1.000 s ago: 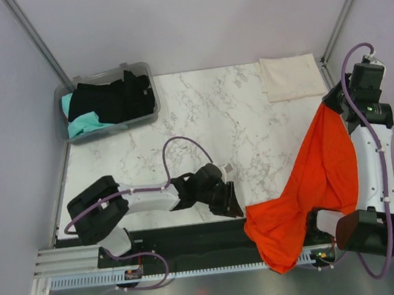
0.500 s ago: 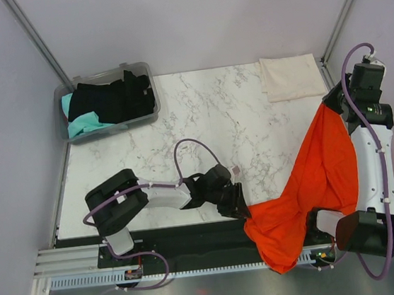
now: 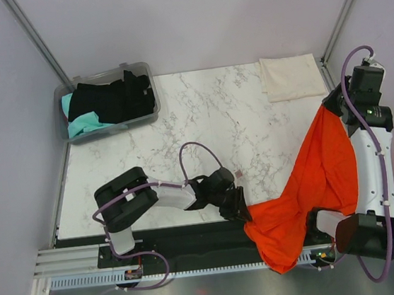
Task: Fold and stack the t-shirts
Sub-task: Flatten the tshirt out
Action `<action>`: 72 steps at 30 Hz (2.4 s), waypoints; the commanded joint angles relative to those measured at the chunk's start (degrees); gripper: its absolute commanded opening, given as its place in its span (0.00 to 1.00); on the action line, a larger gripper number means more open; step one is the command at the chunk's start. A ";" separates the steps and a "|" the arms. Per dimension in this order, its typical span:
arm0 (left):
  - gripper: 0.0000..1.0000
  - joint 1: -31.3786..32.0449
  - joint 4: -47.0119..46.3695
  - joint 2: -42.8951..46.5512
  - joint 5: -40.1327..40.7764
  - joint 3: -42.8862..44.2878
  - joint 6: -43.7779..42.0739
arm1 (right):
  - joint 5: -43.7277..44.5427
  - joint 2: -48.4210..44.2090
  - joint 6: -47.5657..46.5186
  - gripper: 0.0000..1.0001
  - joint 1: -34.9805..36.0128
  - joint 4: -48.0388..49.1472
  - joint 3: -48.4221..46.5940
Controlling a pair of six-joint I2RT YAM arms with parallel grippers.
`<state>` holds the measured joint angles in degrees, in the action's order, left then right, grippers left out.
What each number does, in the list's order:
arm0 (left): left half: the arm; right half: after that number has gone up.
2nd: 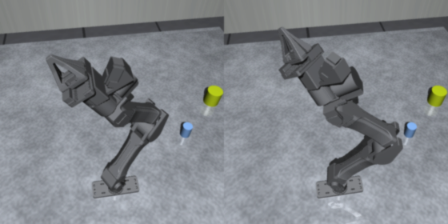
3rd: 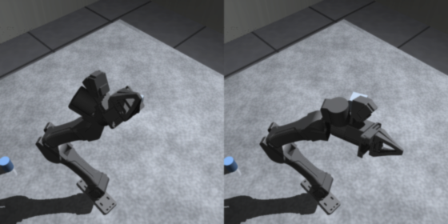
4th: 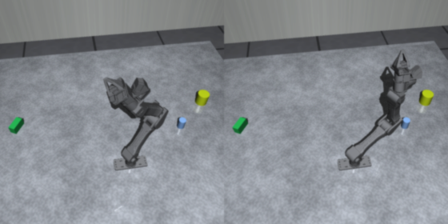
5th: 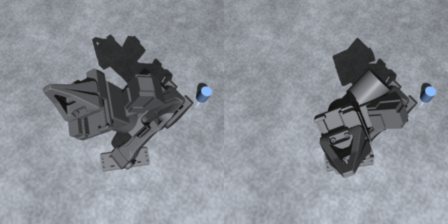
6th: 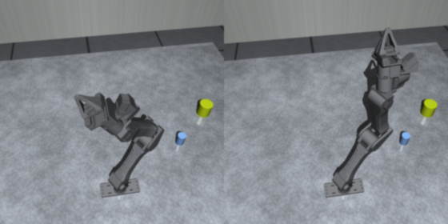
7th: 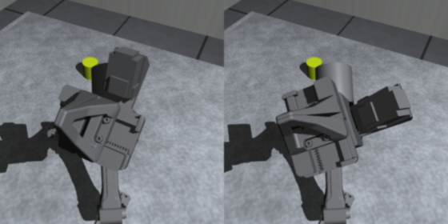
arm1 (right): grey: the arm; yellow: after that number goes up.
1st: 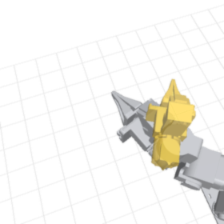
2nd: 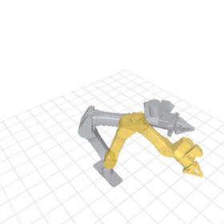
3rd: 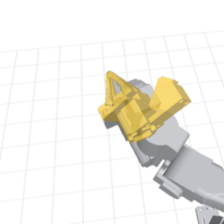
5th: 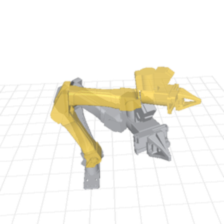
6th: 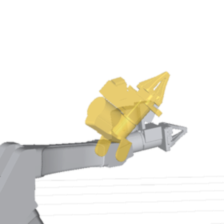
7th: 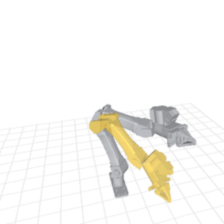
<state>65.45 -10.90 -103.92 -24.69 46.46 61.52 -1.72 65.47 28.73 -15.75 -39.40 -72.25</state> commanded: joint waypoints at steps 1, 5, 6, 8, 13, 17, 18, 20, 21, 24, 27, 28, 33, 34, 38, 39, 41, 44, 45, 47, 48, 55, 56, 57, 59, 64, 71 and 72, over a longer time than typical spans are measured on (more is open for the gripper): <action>0.38 0.47 -3.16 -1.11 -1.42 2.32 2.38 | -0.31 -1.58 0.27 0.00 0.10 1.60 0.44; 0.25 0.47 -3.34 -1.37 -1.15 3.20 2.29 | -0.22 -1.75 0.19 0.00 0.10 1.52 0.53; 0.22 0.38 -3.34 -1.29 -0.89 3.29 2.12 | -0.04 -1.75 0.10 0.00 0.10 1.52 0.53; 0.08 0.29 -2.65 0.02 -0.36 3.46 1.42 | -0.04 -1.84 0.19 0.00 0.10 1.34 0.53; 0.02 0.29 13.76 8.19 7.79 6.54 -6.47 | 0.22 -1.75 0.01 0.00 0.10 0.99 -0.08; 0.02 0.12 31.70 17.94 22.64 11.45 -15.44 | 0.05 -1.84 0.71 0.00 0.10 0.99 -1.57; 0.02 0.12 34.77 19.53 24.49 13.90 -17.38 | -0.04 -1.93 0.97 0.00 0.10 0.90 -1.84; 0.02 0.12 41.72 23.84 32.58 18.55 -22.91 | -0.57 -2.10 2.03 0.00 0.10 0.99 -3.24; 0.02 0.03 43.49 25.16 36.86 20.15 -24.93 | -0.83 -2.19 2.64 0.00 0.10 0.99 -3.86; 0.02 0.03 49.73 29.20 45.30 27.00 -32.67 | -2.76 -2.80 3.52 0.00 0.10 1.43 -6.76; 0.02 0.03 53.69 32.72 50.33 34.30 -41.02 | -3.82 -3.86 3.96 0.00 0.10 1.43 -10.97; 0.02 0.03 54.22 33.77 53.31 36.05 -45.13 | -4.34 -4.04 4.05 0.00 0.10 1.43 -12.20; 0.02 0.03 55.89 40.28 52.74 48.18 -56.23 | -5.58 -5.88 4.23 0.00 0.10 -0.15 -20.91; 0.02 0.03 56.50 40.98 52.55 49.68 -56.07 | -6.10 -5.97 4.66 0.00 0.10 -0.50 -22.57; 0.02 0.03 56.69 47.74 52.99 45.42 -50.10 | -8.03 -7.46 6.86 0.00 0.10 -1.47 -22.59; 0.02 0.03 57.47 50.11 52.38 43.39 -46.96 | -8.39 -7.90 7.82 0.00 0.10 -1.82 -22.41; 0.02 0.03 58.96 51.79 51.76 38.22 -43.43 | -10.05 -8.87 7.75 0.00 0.10 -2.70 -21.62; 0.02 0.03 60.55 54.17 50.97 32.23 -39.81 | -10.32 -10.18 5.64 0.00 0.10 -4.89 -19.25; 0.02 0.03 61.42 53.65 52.10 31.42 -38.59 | -10.67 -10.71 4.76 0.00 0.10 -5.07 -17.94; 0.02 -0.15 63.54 52.51 53.77 28.88 -38.23 | -10.59 -12.29 4.14 0.00 0.10 -5.16 -12.41; 0.02 -0.41 63.80 51.81 55.17 27.73 -38.23 | -10.33 -12.73 4.23 0.00 0.10 -5.08 -10.48; 0.02 -18.73 55.56 42.06 42.02 14.74 -43.41 | -8.57 -9.85 5.37 0.00 0.45 -0.08 2.53; 0.02 -21.04 52.06 39.17 40.44 13.67 -44.02 | -8.65 -9.23 5.72 0.00 0.54 0.89 3.59; 0.02 -24.81 49.42 37.75 37.81 12.79 -45.85 | -8.57 -8.53 5.81 0.00 0.63 1.68 4.56; 0.02 -27.38 45.89 34.15 35.60 11.81 -47.53 | -7.69 -5.45 4.50 0.00 0.72 2.66 5.98; 0.07 -31.70 44.64 21.75 26.81 19.61 -50.79 | -6.81 0.26 1.33 0.00 0.89 3.36 5.81; 0.61 -32.23 52.72 22.43 31.17 23.51 -47.55 | -7.25 2.99 0.10 0.00 1.77 3.62 3.52; 0.61 -32.23 53.86 23.58 31.89 23.16 -46.93 | -7.34 3.43 0.01 0.00 1.95 3.80 3.08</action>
<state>33.61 39.11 -84.33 5.52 67.79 13.58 -9.37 68.42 30.15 -14.35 -38.48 -65.89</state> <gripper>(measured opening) 0.606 0.032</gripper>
